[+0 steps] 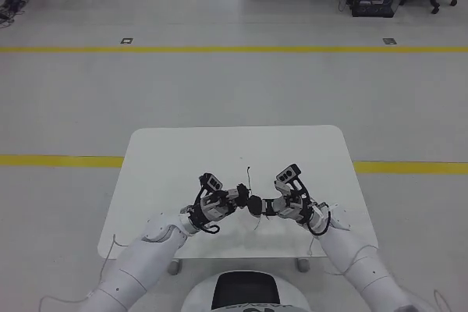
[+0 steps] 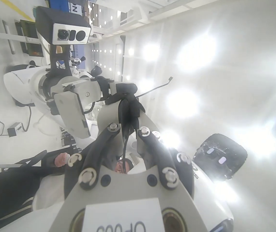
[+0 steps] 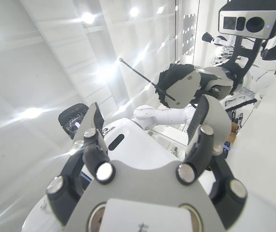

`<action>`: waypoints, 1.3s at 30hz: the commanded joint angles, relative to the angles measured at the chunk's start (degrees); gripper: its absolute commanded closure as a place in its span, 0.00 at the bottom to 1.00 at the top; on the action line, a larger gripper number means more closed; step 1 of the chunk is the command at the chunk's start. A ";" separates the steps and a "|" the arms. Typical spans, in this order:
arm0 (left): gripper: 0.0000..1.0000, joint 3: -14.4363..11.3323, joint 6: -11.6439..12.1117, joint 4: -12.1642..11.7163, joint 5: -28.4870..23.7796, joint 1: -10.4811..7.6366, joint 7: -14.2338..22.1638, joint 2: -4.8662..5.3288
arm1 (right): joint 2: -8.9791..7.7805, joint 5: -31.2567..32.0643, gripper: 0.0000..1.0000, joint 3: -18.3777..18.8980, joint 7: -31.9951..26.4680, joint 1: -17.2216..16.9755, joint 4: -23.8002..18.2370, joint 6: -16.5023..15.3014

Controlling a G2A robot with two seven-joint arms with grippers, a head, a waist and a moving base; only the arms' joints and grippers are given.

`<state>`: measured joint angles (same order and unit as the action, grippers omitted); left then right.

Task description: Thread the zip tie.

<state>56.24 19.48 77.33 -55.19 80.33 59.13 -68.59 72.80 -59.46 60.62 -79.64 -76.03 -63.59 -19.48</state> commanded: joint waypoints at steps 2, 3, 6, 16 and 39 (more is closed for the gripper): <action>1.00 0.18 0.00 -0.78 -0.55 -0.01 1.19 -0.47 | 0.04 -0.16 0.53 -0.49 0.00 0.25 0.07 0.00; 1.00 0.22 0.00 -1.08 -0.66 -0.07 1.64 -0.66 | 0.05 -0.23 0.54 -0.65 0.00 0.36 0.15 0.00; 1.00 0.32 0.00 -1.76 -0.93 -0.22 2.59 -1.06 | 0.12 -0.48 0.56 -1.08 0.00 0.61 0.32 0.00; 1.00 0.83 0.00 -2.91 -1.49 -0.22 4.21 -1.96 | 0.19 -0.62 0.64 -1.71 0.00 1.04 0.65 0.00; 1.00 1.18 0.00 -4.01 -1.07 -0.13 5.96 -2.83 | 0.49 -0.45 0.82 -1.56 0.00 1.64 2.89 0.00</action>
<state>57.49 19.48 73.35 -56.35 80.20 65.06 -71.42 73.29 -59.87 59.08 -79.64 -74.46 -60.83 -19.48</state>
